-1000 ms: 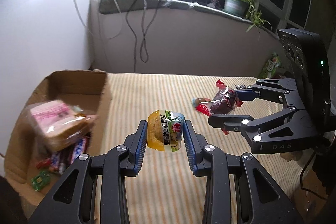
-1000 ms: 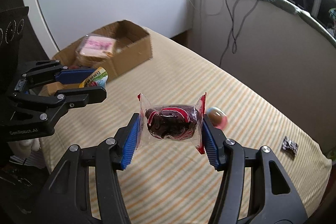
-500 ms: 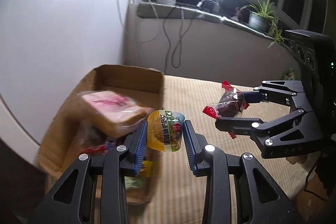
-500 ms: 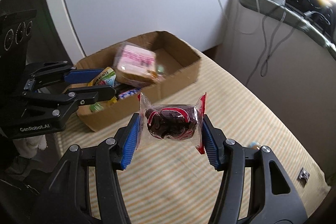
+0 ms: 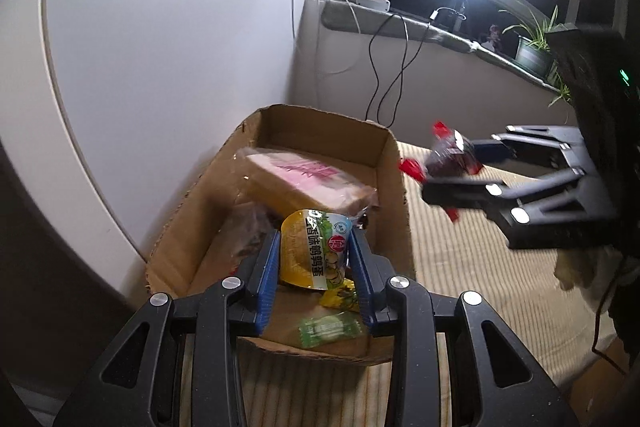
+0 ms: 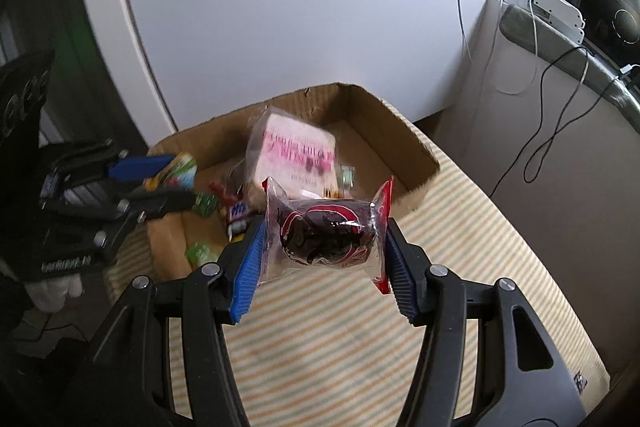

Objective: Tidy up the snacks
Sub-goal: 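Lift the jelly cup and chocolate bag and carry both toward the box, then lower both snacks into the box and open both tools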

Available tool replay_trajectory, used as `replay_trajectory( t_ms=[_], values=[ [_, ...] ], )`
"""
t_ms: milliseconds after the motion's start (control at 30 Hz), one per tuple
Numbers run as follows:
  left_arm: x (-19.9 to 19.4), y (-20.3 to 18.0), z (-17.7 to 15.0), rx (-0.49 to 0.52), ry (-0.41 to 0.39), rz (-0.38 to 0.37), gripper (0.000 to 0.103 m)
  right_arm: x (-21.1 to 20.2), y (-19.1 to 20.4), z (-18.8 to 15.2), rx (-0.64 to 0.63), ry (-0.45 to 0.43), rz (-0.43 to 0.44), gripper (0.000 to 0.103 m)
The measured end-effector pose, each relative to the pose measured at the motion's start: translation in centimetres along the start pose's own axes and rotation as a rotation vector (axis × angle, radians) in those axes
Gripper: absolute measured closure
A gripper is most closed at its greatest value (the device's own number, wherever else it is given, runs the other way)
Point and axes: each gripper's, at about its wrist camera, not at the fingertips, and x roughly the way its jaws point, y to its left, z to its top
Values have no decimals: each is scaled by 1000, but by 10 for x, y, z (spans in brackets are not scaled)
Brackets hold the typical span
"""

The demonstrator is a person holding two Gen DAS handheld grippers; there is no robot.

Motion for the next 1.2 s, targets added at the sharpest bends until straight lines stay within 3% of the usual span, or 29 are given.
replay_trajectory(
  t_ms=[600,1200],
  values=[
    [14,2,3,5,18,-4,70,63,-26,37,57,53,-27,44],
    [11,0,5,7,23,12,62,68,-28,40,56,55,-31,35]
  ],
)
